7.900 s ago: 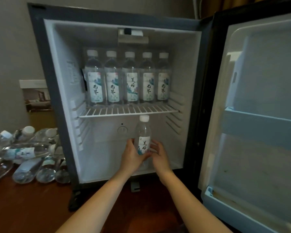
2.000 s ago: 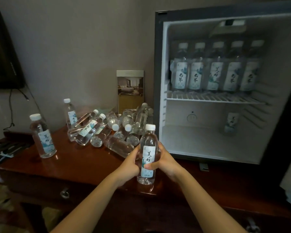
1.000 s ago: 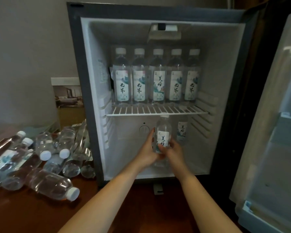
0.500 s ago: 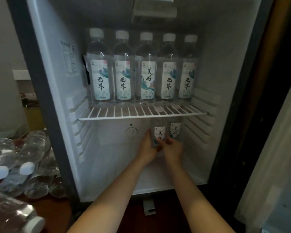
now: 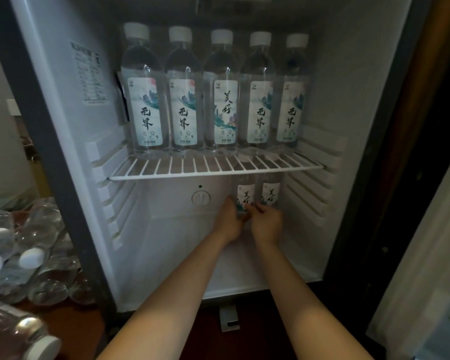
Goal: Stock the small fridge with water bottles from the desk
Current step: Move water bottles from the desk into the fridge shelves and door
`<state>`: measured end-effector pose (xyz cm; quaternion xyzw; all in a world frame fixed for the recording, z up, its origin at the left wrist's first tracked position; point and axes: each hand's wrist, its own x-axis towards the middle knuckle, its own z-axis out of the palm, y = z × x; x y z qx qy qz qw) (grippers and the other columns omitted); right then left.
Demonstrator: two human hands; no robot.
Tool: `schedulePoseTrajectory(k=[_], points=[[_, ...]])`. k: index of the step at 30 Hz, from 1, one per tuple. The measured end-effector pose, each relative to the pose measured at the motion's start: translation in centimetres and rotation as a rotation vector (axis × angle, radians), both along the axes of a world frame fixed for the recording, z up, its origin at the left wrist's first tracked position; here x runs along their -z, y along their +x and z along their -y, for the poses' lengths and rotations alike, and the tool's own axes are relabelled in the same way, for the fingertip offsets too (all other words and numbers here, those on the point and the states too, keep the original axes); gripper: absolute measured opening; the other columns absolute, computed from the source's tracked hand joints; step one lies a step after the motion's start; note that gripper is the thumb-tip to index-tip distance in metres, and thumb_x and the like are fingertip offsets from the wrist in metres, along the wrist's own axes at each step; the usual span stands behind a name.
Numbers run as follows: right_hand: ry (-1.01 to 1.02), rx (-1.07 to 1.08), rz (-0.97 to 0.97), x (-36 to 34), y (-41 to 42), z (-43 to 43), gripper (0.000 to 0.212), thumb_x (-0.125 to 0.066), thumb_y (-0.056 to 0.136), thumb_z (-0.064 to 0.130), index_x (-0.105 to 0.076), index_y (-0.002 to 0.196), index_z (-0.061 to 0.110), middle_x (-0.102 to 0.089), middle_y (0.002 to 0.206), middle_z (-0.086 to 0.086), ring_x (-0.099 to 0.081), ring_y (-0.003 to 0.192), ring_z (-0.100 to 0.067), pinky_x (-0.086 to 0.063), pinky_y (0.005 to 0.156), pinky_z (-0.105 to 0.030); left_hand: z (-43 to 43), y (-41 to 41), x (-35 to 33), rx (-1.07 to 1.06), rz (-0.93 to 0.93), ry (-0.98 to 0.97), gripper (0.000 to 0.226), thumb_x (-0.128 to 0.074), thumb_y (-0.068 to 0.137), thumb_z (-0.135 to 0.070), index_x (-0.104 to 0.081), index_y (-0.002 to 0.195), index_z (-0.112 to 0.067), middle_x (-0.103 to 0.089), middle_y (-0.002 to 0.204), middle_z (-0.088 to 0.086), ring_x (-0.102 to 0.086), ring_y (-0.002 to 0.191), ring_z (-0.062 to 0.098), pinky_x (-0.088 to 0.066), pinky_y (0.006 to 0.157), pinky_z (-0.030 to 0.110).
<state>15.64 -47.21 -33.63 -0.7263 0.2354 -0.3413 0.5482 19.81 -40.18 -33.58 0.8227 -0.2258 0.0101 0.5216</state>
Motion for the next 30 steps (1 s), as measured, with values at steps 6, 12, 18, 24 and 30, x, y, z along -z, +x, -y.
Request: schedulePoseTrajectory(k=[6, 12, 18, 24, 30], points=[[-0.025, -0.030, -0.040, -0.2, -0.1, 0.2, 0.027, -0.067, 0.083, 0.018, -0.071, 0.106, 0.006, -0.071, 0.105, -0.015, -0.065, 0.100, -0.028, -0.051, 0.087, -0.035, 0.1, 0.0, -0.4, -0.013, -0.045, 0.051, 0.043, -0.060, 0.088, -0.018, -0.039, 0.122, -0.004, -0.053, 0.128, 0.014, -0.052, 0.117, 0.028, -0.042, 0.090, 0.030], [-0.053, -0.069, -0.082, -0.5, -0.6, 0.6, 0.031, -0.065, 0.085, 0.020, -0.068, 0.113, 0.006, -0.069, 0.111, -0.014, -0.062, 0.106, -0.027, -0.046, 0.088, -0.029, -0.2, -0.4, -0.9, -0.001, -0.073, 0.077, 0.044, -0.061, 0.087, -0.017, -0.038, 0.122, -0.003, -0.054, 0.125, 0.013, -0.053, 0.114, 0.027, -0.045, 0.093, 0.034], [-0.043, -0.049, -0.116, -0.8, -1.8, 0.1, 0.029, -0.063, 0.088, 0.022, -0.069, 0.110, 0.005, -0.068, 0.111, -0.017, -0.062, 0.106, -0.030, -0.044, 0.081, -0.028, -1.7, -1.0, -0.6, -0.015, -0.079, 0.122, 0.061, -0.063, 0.076, -0.028, -0.045, 0.129, -0.005, -0.056, 0.127, 0.007, -0.053, 0.118, 0.025, -0.044, 0.098, 0.031], [-0.097, -0.140, -0.136, -1.5, -4.8, -3.7, 0.023, -0.057, 0.091, 0.017, -0.072, 0.094, 0.000, -0.071, 0.097, -0.018, -0.063, 0.088, -0.026, -0.034, 0.066, -0.022, -6.1, -5.9, -0.8, -0.087, -0.119, 0.072, 0.058, -0.052, 0.090, -0.001, -0.029, 0.142, -0.009, -0.051, 0.130, 0.016, -0.053, 0.113, 0.025, -0.041, 0.092, 0.025], [-0.069, -0.365, -0.163, 0.0, -7.3, -10.1, 0.045, -0.052, 0.091, 0.028, -0.057, 0.049, 0.014, -0.066, 0.056, -0.013, -0.067, 0.063, -0.030, -0.056, 0.071, -0.039, -15.7, -13.0, -0.4, -0.043, -0.139, -0.067, 0.018, -0.055, 0.091, -0.007, -0.060, 0.106, -0.017, -0.066, 0.097, 0.009, -0.062, 0.090, 0.016, -0.052, 0.080, 0.029]])
